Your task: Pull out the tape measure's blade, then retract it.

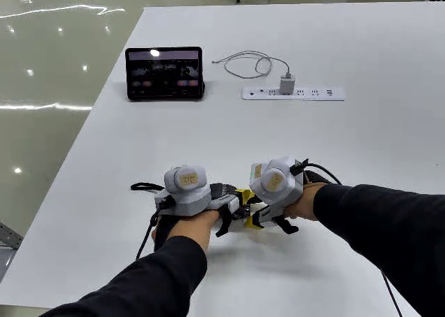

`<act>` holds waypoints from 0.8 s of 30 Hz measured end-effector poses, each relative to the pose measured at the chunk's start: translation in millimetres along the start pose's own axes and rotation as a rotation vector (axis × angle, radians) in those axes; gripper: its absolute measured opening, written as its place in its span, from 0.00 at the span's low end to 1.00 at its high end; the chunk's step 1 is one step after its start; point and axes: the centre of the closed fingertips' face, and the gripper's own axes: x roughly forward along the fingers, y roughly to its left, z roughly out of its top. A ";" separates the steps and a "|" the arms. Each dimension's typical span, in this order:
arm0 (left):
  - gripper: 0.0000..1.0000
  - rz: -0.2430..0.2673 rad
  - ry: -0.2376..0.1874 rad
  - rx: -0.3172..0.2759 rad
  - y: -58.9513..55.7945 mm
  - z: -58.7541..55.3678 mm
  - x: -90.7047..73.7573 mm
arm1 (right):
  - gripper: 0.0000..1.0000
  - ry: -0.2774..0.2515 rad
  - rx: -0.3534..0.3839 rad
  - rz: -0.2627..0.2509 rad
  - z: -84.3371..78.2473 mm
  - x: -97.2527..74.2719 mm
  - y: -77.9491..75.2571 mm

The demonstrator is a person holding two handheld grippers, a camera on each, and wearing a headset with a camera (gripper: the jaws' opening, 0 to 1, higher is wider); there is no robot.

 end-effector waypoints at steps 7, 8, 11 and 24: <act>1.00 0.023 -0.012 0.011 6.8 -0.8 -1.6 | 0.64 -0.034 0.021 -0.004 7.1 -1.5 0.0; 1.00 0.026 -0.004 0.017 8.4 -3.6 -0.6 | 0.68 -0.038 0.021 -0.015 7.8 -1.6 -2.0; 1.00 0.034 -0.009 0.033 11.4 -3.6 -1.4 | 0.81 -0.053 0.046 -0.019 9.8 -2.4 -3.7; 1.00 0.021 -0.001 0.064 13.3 -5.4 -2.6 | 1.00 -0.074 0.123 -0.008 12.2 -4.4 -1.3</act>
